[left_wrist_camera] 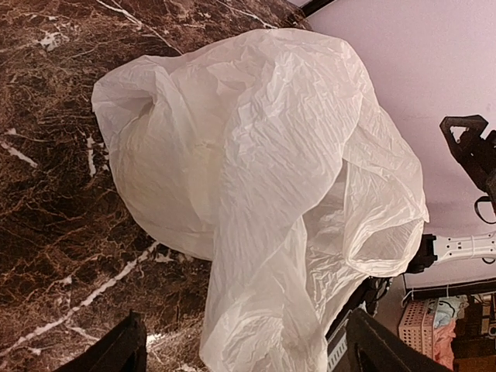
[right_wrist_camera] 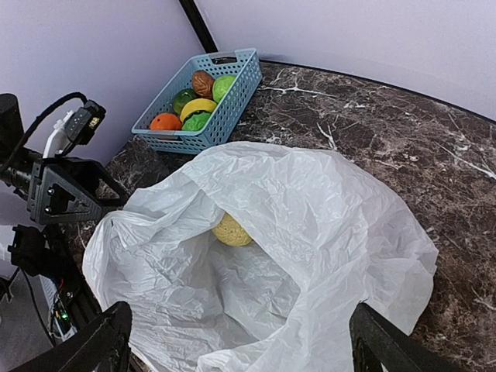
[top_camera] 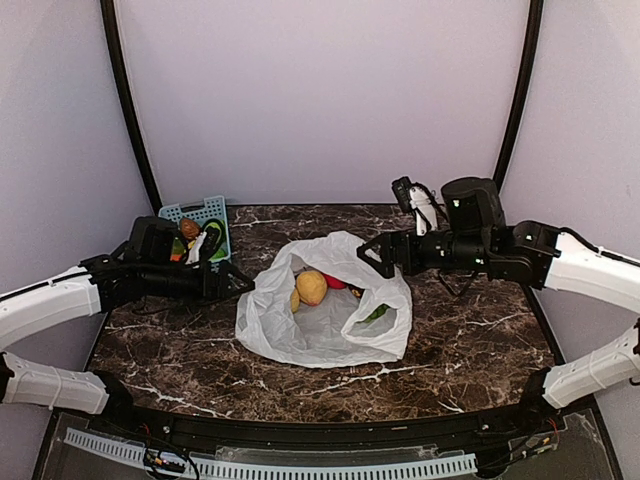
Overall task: Untie the knot of the plastic bag and take out the fruit
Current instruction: Reach into the takeout bag at the center of the board.
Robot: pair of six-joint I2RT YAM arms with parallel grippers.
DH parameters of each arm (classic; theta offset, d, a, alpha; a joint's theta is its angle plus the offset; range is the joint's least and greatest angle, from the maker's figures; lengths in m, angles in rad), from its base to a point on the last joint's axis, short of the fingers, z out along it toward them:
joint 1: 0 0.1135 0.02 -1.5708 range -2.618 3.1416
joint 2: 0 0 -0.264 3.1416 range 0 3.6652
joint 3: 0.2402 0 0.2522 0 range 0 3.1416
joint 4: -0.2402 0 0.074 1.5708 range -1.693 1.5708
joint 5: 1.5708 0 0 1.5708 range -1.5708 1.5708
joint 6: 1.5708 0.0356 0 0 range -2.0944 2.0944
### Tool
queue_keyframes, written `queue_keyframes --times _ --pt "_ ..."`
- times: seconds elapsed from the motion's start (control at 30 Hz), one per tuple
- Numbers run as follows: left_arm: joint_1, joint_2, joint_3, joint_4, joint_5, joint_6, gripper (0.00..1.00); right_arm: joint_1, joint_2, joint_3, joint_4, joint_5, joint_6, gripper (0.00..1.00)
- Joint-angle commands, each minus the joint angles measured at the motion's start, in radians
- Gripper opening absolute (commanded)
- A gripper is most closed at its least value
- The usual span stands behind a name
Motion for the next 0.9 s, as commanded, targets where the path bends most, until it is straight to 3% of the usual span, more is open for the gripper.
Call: queue_keyframes --times 0.0,0.37,0.67,0.87 --pt "-0.024 0.003 -0.051 0.117 0.045 -0.063 0.88 0.031 0.013 0.036 0.014 0.021 0.023 0.94" --pt "-0.063 0.097 -0.062 0.184 0.069 -0.070 0.87 0.096 0.050 0.076 0.007 -0.013 -0.006 0.96" --pt "-0.088 0.101 -0.084 0.263 0.072 -0.099 0.38 0.169 0.165 0.139 -0.007 0.022 -0.015 0.83" --pt "-0.096 0.099 -0.103 0.273 0.067 -0.108 0.17 0.206 0.305 0.239 -0.069 0.040 -0.035 0.72"
